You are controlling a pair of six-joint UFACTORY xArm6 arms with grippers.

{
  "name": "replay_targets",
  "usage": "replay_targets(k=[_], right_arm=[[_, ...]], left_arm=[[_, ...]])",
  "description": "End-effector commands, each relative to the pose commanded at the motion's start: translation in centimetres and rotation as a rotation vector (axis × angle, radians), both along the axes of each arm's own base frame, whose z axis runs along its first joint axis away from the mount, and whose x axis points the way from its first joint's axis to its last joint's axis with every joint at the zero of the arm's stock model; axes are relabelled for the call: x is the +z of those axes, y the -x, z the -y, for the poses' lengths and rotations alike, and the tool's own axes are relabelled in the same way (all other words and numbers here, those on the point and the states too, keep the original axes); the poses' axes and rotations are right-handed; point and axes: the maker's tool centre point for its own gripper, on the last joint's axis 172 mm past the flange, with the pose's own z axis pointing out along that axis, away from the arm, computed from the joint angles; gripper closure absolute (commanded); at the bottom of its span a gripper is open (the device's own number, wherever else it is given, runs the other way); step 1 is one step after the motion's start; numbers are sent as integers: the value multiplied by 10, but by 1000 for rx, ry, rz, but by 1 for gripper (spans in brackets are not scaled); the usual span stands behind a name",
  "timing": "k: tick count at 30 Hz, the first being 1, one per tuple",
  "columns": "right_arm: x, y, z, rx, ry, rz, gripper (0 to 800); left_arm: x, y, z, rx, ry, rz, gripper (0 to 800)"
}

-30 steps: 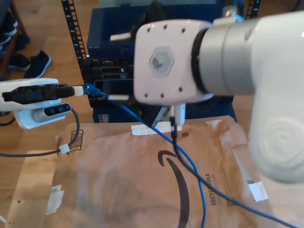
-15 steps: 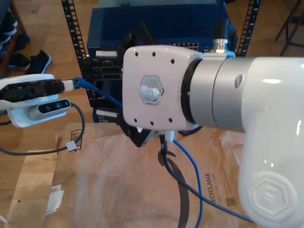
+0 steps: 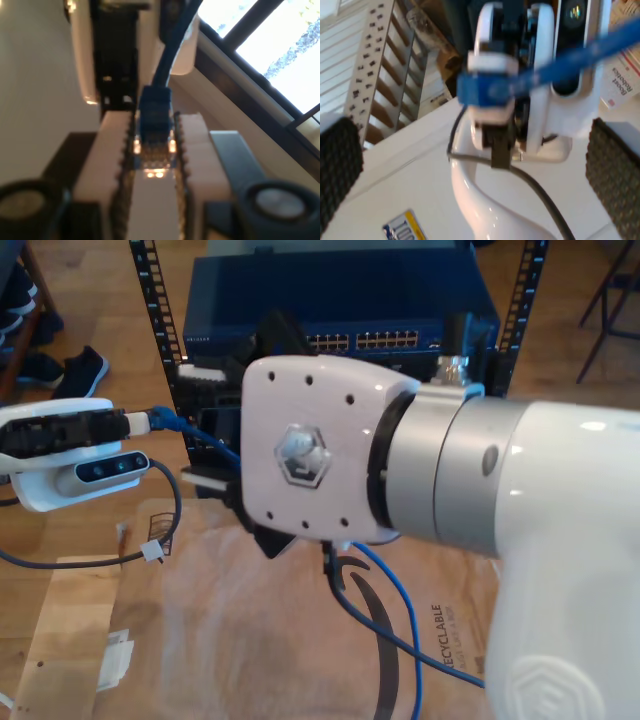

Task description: Grab the cable and plug it in

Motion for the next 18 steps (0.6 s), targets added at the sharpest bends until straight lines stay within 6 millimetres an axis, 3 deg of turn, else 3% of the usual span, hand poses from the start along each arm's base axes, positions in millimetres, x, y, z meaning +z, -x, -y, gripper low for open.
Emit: replay_targets(k=[4, 10, 18], right_arm=[[-5, 0, 0, 0, 6, -4, 188], [-7, 0, 0, -1, 9, -6, 275], [-10, -3, -1, -6, 9, -6, 327]], left_arm=[[-1, 0, 0, -5, -3, -16, 791], [-2, 2, 2, -24, -14, -42, 792], [-7, 10, 4, -61, -33, -62, 791]])
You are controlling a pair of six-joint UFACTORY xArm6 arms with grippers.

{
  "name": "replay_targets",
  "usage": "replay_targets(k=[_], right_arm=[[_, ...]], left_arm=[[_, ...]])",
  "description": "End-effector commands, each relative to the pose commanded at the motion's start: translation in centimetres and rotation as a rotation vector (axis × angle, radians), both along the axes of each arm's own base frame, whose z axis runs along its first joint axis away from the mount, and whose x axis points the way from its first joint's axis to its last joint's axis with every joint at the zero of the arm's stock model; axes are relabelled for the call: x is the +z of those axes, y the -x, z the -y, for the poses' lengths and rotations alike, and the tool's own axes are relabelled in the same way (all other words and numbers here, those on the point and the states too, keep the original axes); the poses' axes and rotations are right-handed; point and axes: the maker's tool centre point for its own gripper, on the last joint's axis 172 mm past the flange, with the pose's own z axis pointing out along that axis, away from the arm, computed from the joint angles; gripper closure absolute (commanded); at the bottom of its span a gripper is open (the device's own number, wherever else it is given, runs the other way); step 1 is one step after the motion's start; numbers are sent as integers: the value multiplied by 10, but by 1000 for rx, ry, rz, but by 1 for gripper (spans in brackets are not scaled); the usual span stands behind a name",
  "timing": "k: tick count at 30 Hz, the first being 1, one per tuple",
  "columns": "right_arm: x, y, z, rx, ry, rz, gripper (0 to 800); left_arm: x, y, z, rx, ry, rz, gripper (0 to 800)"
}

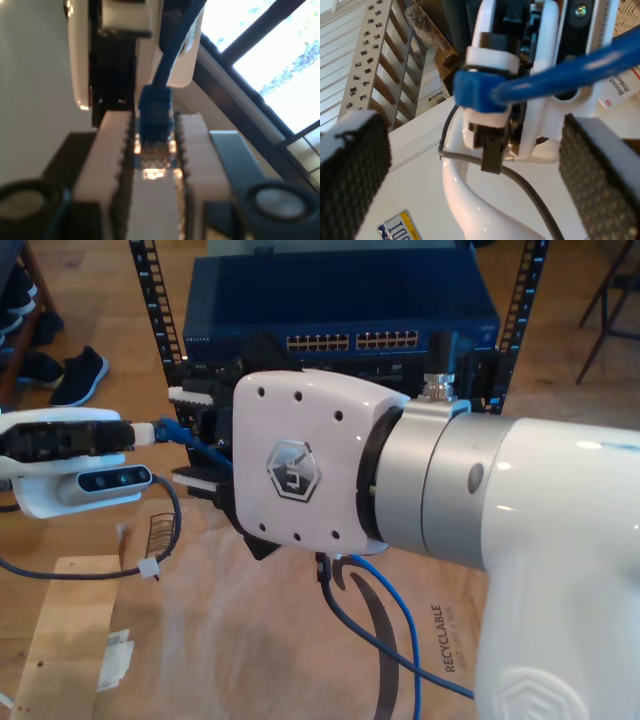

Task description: Grab the cable and plug it in

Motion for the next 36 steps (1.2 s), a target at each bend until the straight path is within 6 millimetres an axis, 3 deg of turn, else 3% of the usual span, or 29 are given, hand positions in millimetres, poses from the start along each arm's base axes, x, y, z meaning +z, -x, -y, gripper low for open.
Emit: replay_targets(k=[22, 36], right_arm=[[-2, 0, 0, -2, -1, -9, 467], [-9, -1, -2, -2, 10, -18, 477]], left_arm=[[2, 3, 3, -18, 1, 5, 780], [5, 7, 3, -29, 8, 6, 780]])
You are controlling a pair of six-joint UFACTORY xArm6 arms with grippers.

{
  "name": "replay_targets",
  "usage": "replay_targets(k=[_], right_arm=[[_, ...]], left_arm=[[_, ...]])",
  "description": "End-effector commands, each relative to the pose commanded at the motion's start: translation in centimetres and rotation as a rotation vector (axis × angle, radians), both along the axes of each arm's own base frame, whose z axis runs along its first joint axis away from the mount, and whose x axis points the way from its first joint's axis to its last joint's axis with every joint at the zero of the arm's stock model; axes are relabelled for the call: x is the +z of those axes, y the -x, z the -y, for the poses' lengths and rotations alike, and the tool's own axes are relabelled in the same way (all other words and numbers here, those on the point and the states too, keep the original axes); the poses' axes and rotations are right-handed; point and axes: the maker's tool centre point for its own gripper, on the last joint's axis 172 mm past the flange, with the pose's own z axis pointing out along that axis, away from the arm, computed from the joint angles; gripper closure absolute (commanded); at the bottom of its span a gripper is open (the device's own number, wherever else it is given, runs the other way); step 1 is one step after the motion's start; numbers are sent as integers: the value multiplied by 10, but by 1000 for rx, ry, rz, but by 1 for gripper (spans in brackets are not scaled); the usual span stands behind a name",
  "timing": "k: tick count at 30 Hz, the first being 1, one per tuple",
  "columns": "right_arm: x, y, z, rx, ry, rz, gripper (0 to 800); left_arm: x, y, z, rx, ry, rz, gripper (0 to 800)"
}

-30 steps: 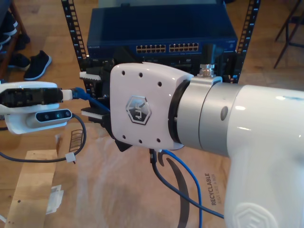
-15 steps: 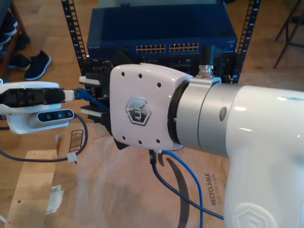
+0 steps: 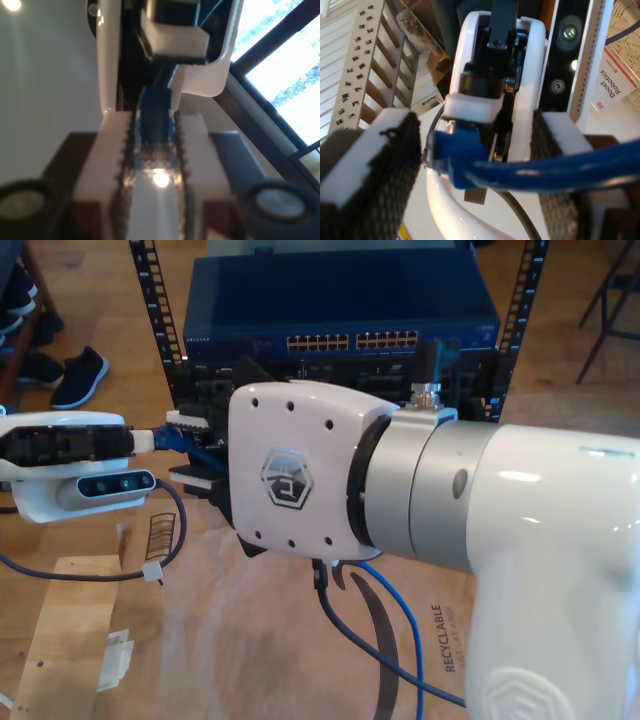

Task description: Grab the cable and plug it in

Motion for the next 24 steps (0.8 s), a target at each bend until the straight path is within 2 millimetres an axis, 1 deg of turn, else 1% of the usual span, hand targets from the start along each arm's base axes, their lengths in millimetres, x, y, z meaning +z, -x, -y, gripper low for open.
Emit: replay_targets(k=[10, 17, 21, 24], right_arm=[[2, 1, 0, 2, -2, 3, 480], [3, 1, 0, 2, -3, 4, 506], [3, 1, 0, 2, -3, 4, 512], [3, 1, -1, 4, -3, 4, 526]], left_arm=[[-1, 0, 0, -1, -1, -3, 779], [-1, 0, 0, -1, -1, -2, 779], [-6, 3, 1, -16, -20, -12, 779], [-6, 3, 1, -16, -20, -12, 779]])
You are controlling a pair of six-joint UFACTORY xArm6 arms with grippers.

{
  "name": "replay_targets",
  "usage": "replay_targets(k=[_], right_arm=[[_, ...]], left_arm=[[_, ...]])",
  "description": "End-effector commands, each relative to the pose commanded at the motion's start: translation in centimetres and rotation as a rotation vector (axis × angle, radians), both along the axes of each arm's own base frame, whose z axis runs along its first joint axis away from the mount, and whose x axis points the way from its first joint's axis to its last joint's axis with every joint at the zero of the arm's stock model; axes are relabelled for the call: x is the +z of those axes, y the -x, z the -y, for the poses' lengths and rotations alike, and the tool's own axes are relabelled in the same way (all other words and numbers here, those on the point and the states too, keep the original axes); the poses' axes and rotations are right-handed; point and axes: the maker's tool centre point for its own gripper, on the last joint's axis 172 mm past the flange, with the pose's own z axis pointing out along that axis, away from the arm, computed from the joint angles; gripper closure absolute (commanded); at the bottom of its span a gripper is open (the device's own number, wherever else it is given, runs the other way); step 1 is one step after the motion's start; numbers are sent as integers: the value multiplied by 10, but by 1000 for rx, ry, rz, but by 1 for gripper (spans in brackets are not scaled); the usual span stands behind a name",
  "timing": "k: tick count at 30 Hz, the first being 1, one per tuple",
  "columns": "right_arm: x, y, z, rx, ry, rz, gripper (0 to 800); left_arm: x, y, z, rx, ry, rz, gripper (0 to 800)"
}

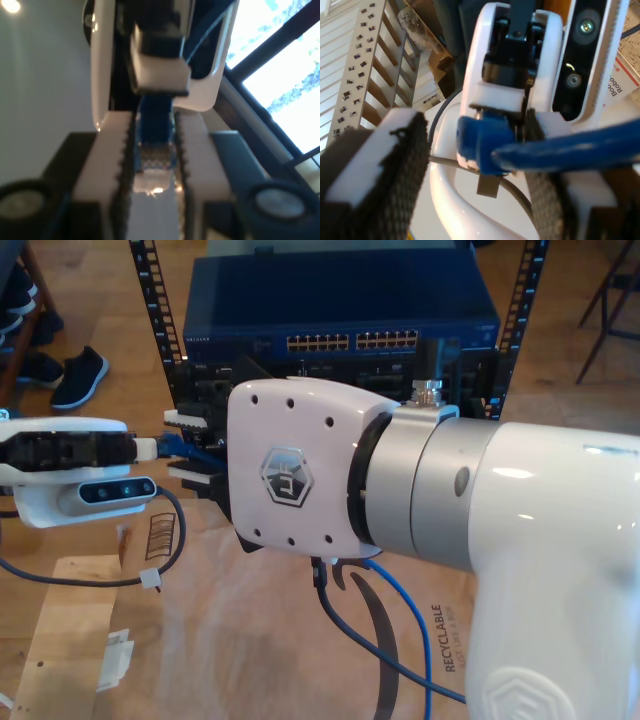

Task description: Grab the cable and plug it in

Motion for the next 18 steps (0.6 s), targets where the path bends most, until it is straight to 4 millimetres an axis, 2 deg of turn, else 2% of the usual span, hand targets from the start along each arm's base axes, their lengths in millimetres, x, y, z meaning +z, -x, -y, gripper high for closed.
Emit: replay_targets(k=[10, 12, 14, 15, 16, 17, 18], right_arm=[[0, -1, 1, -3, -2, -2, 583], [0, 0, 0, 0, -1, -1, 610], [1, -1, 0, -3, -6, -1, 678], [4, -2, 1, -8, -14, 7, 740], [7, -3, 2, -13, -21, 18, 767], [8, -3, 3, -16, -26, 22, 786], [8, -3, 3, -16, -26, 22, 797]], left_arm=[[1, 1, 0, -1, 0, 1, 779], [0, 0, 0, -1, 1, 0, 777], [1, 1, 0, -3, 1, -1, 763], [0, 1, 0, -3, 2, -3, 692], [0, 1, 0, 2, 10, -6, 451], [-1, 2, 0, 4, 24, -14, 72], [1, 1, 0, 13, 40, -18, 3]])
